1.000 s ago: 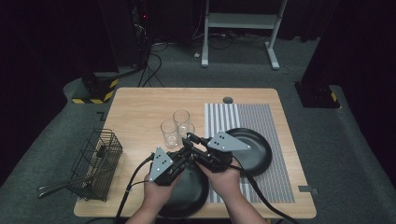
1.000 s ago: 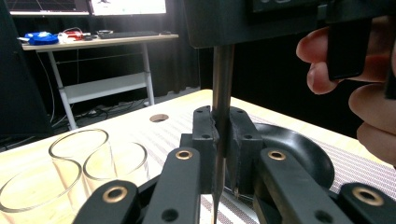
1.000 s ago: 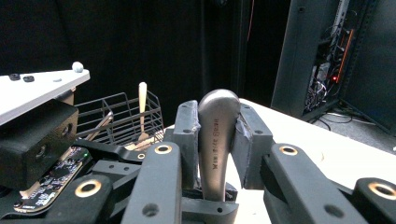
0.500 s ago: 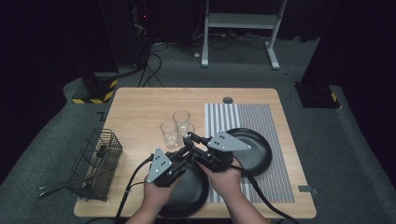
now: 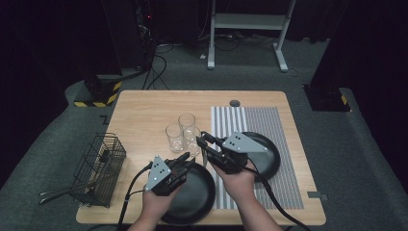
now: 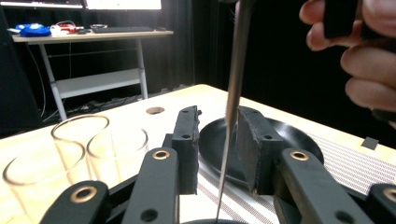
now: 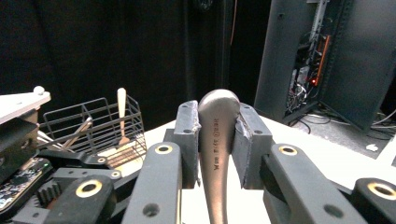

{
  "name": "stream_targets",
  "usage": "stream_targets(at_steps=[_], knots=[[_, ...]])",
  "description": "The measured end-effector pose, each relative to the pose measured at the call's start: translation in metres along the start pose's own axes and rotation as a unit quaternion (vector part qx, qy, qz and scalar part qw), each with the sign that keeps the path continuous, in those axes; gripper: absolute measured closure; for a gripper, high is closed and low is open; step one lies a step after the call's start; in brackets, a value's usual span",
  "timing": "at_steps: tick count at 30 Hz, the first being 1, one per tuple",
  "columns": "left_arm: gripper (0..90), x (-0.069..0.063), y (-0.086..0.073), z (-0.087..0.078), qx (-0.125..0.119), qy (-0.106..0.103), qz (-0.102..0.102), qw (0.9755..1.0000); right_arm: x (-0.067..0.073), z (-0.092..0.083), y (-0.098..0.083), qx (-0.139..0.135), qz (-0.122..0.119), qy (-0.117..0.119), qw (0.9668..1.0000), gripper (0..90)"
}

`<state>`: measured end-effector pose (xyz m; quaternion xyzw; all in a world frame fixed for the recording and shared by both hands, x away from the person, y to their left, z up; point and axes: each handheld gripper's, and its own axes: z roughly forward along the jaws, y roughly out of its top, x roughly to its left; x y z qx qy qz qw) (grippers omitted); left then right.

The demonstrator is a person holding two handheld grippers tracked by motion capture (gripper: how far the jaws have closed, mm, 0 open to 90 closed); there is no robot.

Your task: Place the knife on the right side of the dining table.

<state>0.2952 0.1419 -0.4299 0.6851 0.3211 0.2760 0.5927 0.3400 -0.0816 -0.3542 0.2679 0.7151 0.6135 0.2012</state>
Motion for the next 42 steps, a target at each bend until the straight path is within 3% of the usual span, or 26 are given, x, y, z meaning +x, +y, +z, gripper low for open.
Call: stream_targets(at_steps=[11,23,27,30,34,42], knots=[[66.3,0.020,-0.014,-0.017,0.018,0.027,-0.011,0.9994,-0.011,-0.005,-0.001,-0.003,0.000,-0.021,0.9998,73.2],[62.5,0.046,-0.043,-0.040,0.055,0.064,-0.013,0.9963,-0.025,-0.004,-0.003,0.000,-0.001,-0.049,0.9988,73.1],[60.4,0.052,-0.051,-0.043,0.065,0.066,-0.019,0.9955,-0.029,-0.002,-0.004,0.005,-0.001,-0.056,0.9984,73.1],[63.5,0.055,-0.056,-0.045,0.070,0.065,-0.017,0.9953,-0.032,0.000,-0.004,0.008,-0.002,-0.064,0.9979,73.1],[60.4,0.056,-0.057,-0.045,0.078,0.067,-0.005,0.9947,-0.036,0.002,-0.005,0.006,0.003,-0.074,0.9972,73.1],[58.5,0.060,-0.062,-0.049,0.075,0.071,-0.009,0.9946,-0.047,0.011,-0.005,0.004,0.001,-0.096,0.9953,73.1]])
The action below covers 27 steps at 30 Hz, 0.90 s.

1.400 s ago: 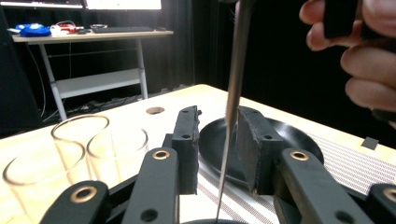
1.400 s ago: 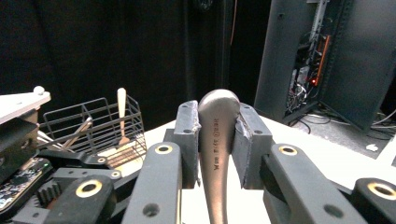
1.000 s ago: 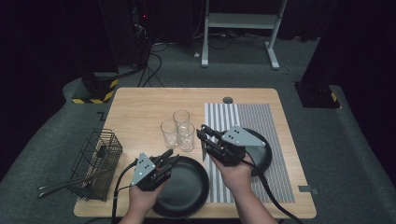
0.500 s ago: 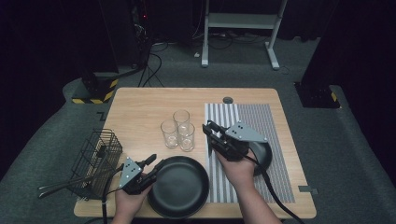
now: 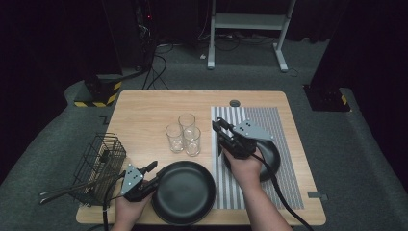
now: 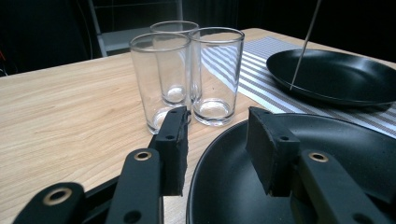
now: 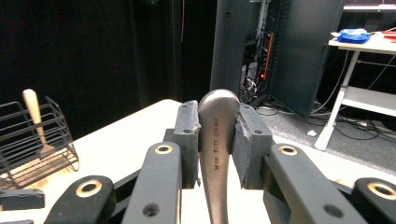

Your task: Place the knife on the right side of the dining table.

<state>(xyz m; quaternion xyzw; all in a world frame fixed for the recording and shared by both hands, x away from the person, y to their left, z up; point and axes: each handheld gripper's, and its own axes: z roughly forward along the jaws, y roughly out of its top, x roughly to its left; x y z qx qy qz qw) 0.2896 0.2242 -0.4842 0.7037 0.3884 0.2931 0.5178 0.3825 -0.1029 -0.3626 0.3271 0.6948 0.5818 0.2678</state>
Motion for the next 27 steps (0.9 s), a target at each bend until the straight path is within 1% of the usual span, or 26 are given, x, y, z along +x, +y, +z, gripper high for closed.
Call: stream_targets(at_steps=[3,10,12,14,19,27], knots=[[58.2,0.001,-0.001,-0.001,0.001,0.004,0.001,1.0000,-0.003,0.006,0.000,0.004,0.002,-0.003,1.0000,73.1],[56.5,0.003,-0.004,-0.002,0.004,0.001,-0.002,1.0000,-0.008,0.021,0.000,0.011,-0.004,-0.019,0.9998,73.1],[54.9,0.004,-0.005,-0.001,0.001,-0.006,-0.003,1.0000,-0.011,0.025,0.000,0.011,-0.006,-0.022,0.9997,73.1],[52.9,0.003,-0.005,-0.001,0.000,-0.005,-0.001,1.0000,-0.014,0.030,0.000,0.015,-0.006,-0.026,0.9995,73.1],[50.8,0.004,-0.006,-0.001,0.002,-0.002,-0.001,1.0000,-0.024,0.042,-0.002,0.026,-0.001,-0.032,0.9991,73.1],[50.1,0.001,-0.007,0.000,0.004,-0.001,-0.002,1.0000,-0.040,0.057,-0.005,0.026,0.007,-0.049,0.9984,73.1]])
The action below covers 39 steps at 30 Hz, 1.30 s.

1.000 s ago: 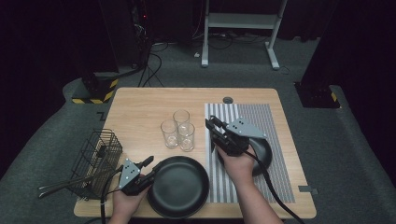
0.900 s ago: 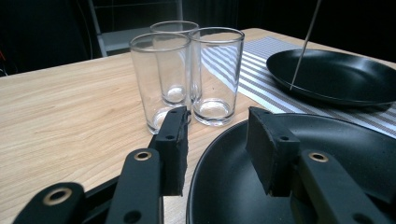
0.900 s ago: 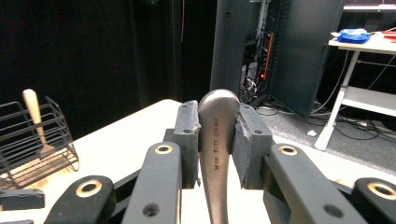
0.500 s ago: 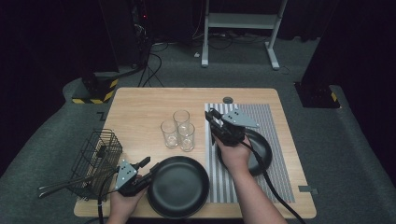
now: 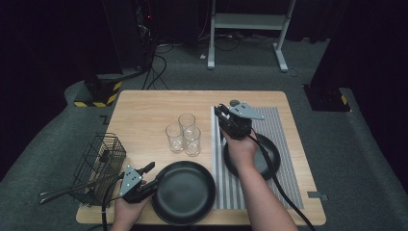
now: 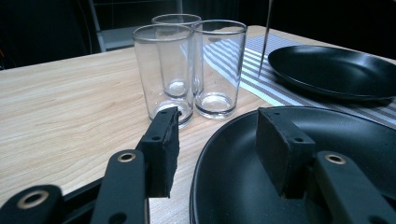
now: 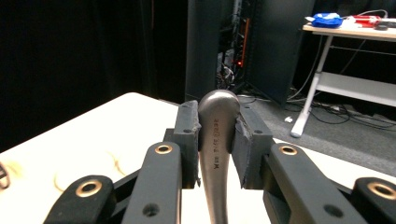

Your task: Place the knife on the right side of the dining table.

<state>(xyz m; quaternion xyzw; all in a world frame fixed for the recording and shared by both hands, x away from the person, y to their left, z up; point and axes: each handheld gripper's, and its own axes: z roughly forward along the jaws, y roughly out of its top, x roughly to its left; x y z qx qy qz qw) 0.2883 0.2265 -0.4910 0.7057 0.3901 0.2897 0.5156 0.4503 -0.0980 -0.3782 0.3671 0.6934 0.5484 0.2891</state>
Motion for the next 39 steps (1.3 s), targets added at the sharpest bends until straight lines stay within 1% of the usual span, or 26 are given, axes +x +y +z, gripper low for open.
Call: stream_targets(at_steps=[4,15,17,21,27,30,35,39], knots=[[50.1,0.001,0.000,0.000,-0.001,-0.003,-0.006,1.0000,-0.008,0.007,0.001,0.000,0.005,-0.009,0.9999,73.1],[50.1,0.000,0.000,0.000,0.001,-0.005,-0.005,1.0000,-0.024,0.026,0.006,0.001,0.010,-0.030,0.9995,73.1],[50.0,-0.001,-0.001,0.001,0.001,-0.005,-0.006,1.0000,-0.025,0.029,0.006,0.002,0.012,-0.032,0.9994,73.1],[50.1,-0.001,0.000,0.001,0.001,-0.006,-0.006,1.0000,-0.028,0.036,0.006,0.006,0.004,-0.042,0.9991,73.2],[50.0,-0.001,-0.001,0.001,0.003,-0.008,-0.005,1.0000,-0.032,0.044,0.008,0.004,0.010,-0.045,0.9989,73.1],[50.1,0.000,-0.001,0.001,0.002,-0.008,-0.008,0.9999,-0.034,0.048,0.008,0.004,0.011,-0.046,0.9988,73.1],[50.4,0.000,-0.001,0.000,0.001,-0.009,-0.008,0.9999,-0.035,0.053,0.009,0.005,0.007,-0.052,0.9986,73.2],[50.4,0.000,-0.001,0.000,0.002,-0.010,-0.006,0.9999,-0.037,0.055,0.010,0.006,0.012,-0.053,0.9985,73.1]])
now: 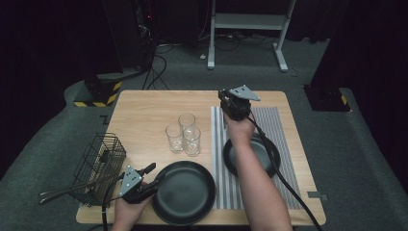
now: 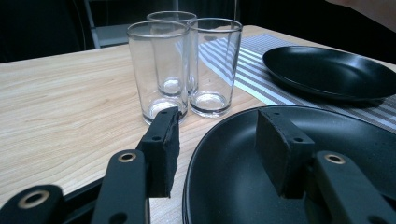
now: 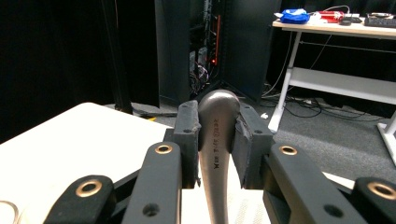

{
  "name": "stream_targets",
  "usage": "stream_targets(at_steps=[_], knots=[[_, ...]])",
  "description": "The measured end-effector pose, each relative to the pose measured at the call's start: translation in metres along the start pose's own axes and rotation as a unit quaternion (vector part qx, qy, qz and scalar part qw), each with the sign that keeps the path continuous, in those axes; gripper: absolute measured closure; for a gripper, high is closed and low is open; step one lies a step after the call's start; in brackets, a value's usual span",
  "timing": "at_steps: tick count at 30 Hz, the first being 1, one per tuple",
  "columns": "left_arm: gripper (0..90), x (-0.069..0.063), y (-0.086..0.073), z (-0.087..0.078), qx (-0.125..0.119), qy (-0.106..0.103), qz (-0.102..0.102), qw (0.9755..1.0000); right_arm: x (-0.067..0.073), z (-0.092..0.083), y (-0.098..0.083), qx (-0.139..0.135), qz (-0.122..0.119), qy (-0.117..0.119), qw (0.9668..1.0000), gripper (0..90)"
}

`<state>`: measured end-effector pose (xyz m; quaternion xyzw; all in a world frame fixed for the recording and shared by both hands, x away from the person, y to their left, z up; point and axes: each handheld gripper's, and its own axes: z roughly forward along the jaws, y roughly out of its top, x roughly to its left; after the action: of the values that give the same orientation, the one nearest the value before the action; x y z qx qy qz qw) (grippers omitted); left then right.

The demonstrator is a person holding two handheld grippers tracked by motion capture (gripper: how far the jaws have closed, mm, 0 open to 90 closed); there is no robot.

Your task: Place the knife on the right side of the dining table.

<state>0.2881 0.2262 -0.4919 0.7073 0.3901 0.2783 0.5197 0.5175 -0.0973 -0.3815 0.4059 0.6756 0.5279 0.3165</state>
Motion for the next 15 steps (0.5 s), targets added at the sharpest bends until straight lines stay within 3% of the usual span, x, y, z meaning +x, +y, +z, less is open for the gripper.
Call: stream_targets(at_steps=[15], knots=[[50.5,0.0012,-0.0005,0.0003,0.000,-0.001,-0.003,1.0000,0.0004,0.0047,0.0001,0.001,0.004,0.005,1.0000,73.1]])
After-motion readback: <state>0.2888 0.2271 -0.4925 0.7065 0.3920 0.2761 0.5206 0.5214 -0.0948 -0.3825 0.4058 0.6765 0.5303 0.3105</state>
